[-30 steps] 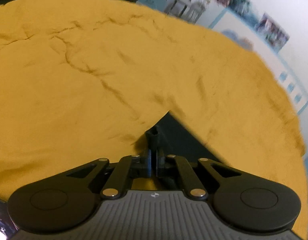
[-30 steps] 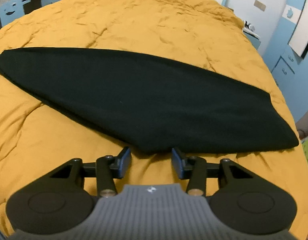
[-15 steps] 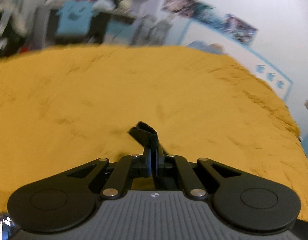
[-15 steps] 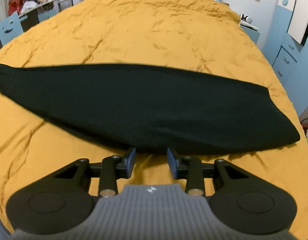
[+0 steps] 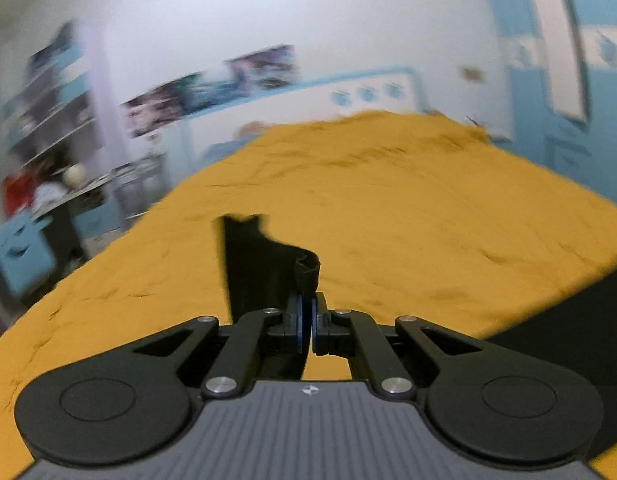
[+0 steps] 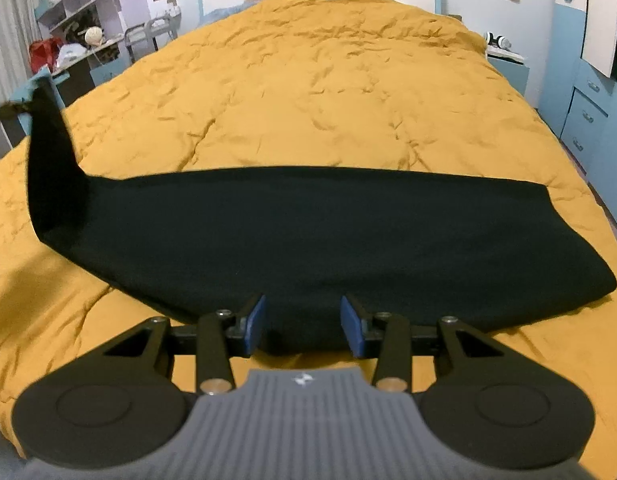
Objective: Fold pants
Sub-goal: 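Fold the trouser end with the left gripper toward the right gripper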
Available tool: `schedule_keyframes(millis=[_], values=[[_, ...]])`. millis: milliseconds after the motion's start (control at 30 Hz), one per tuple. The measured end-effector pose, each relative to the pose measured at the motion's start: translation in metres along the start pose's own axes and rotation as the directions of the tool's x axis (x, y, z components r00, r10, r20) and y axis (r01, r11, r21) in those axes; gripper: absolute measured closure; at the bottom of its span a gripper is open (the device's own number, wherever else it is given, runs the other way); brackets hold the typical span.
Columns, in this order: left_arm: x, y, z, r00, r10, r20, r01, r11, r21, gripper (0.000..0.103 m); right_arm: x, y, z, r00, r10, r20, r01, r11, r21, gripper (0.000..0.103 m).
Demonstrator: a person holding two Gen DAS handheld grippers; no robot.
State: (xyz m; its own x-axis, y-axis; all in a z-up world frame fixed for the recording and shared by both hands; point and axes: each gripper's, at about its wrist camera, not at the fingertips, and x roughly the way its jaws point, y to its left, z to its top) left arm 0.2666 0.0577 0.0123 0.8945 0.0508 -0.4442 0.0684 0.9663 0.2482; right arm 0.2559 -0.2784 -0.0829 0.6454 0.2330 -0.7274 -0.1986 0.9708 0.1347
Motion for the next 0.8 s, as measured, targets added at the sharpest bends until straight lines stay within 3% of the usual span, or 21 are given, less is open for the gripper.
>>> schedule_keyframes(millis=[100,200,300,367,433,500,633,733,767,800], values=[[0.009,-0.051,-0.022,0.994,-0.091,-0.068,0.097,0.991,0.097,0.100,-0.008,-0.010,-0.004,0.999,0.029,-0.020,-0.028,0.999,0.024,0.054],[0.013,-0.091,-0.054,0.977,-0.157,-0.146,0.185,0.961,0.206,0.100,-0.010,-0.018,-0.013,0.998,0.036,-0.044,-0.035,0.999,0.040,0.053],[0.013,-0.114,-0.081,0.966,-0.165,-0.197,0.218,0.934,0.285,0.099,-0.007,-0.022,-0.021,0.997,0.047,-0.063,-0.042,0.996,0.074,0.053],[0.017,-0.115,-0.089,0.953,-0.180,-0.243,0.246,0.930,0.275,0.099,-0.006,-0.022,-0.023,0.996,0.063,-0.066,-0.058,0.995,0.082,0.053],[0.021,-0.109,-0.089,0.934,-0.218,-0.282,0.286,0.930,0.229,0.094,-0.004,-0.016,-0.022,0.994,0.085,-0.066,-0.080,0.994,0.069,0.053],[0.025,-0.101,-0.086,0.895,-0.297,-0.332,0.359,0.923,0.139,0.087,-0.002,-0.009,-0.020,0.992,0.110,-0.063,-0.107,0.993,0.056,0.053],[0.043,-0.080,-0.079,0.822,-0.427,-0.376,0.437,0.897,-0.063,0.087,0.007,0.007,-0.010,0.985,0.165,-0.058,-0.162,0.986,0.047,0.053],[0.053,-0.064,-0.079,0.762,-0.547,-0.346,0.480,0.836,-0.266,0.087,0.014,0.019,-0.001,0.976,0.209,-0.060,-0.206,0.977,0.054,0.053],[0.053,-0.058,-0.079,0.751,-0.575,-0.324,0.490,0.815,-0.309,0.087,0.017,0.021,0.001,0.972,0.228,-0.062,-0.224,0.972,0.068,0.053],[0.052,-0.052,-0.078,0.755,-0.582,-0.302,0.486,0.805,-0.339,0.087,0.021,0.023,0.005,0.966,0.251,-0.062,-0.245,0.965,0.096,0.053]])
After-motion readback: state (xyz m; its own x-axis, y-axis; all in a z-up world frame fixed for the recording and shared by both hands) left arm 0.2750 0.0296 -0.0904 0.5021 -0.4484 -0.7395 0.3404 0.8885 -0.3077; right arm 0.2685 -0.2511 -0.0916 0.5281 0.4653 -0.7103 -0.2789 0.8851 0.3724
